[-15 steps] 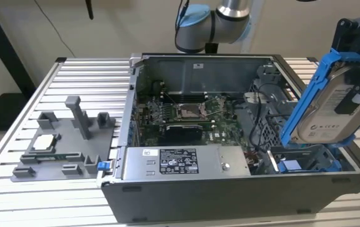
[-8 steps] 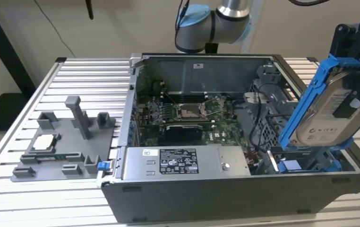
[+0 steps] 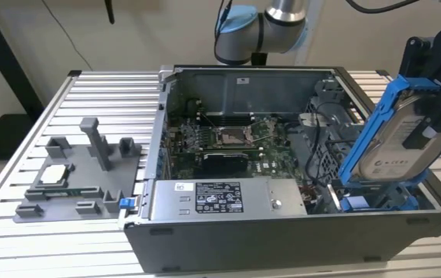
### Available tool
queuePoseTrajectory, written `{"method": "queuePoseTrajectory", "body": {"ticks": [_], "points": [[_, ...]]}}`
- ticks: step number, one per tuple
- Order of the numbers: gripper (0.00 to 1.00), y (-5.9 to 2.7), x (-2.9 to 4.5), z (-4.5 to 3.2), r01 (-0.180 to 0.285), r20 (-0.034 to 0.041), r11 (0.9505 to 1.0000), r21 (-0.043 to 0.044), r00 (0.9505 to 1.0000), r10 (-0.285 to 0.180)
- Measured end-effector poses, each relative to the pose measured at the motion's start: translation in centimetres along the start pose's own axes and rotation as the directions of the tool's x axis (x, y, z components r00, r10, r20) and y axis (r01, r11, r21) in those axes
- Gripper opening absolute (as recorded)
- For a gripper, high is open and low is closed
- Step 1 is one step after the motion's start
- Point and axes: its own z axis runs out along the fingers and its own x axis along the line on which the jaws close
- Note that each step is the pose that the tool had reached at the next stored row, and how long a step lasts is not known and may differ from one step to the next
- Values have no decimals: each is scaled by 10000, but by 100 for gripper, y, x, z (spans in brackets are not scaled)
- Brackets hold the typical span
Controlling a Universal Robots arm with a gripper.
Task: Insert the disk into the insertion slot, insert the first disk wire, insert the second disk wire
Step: 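Insert the disk into the insertion slot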
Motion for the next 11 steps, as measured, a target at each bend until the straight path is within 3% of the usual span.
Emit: {"method": "queuePoseTrajectory", "body": {"ticks": [11], "points": [[0, -65, 10, 99, 2, 30, 10000, -1, 10000, -2]]}}
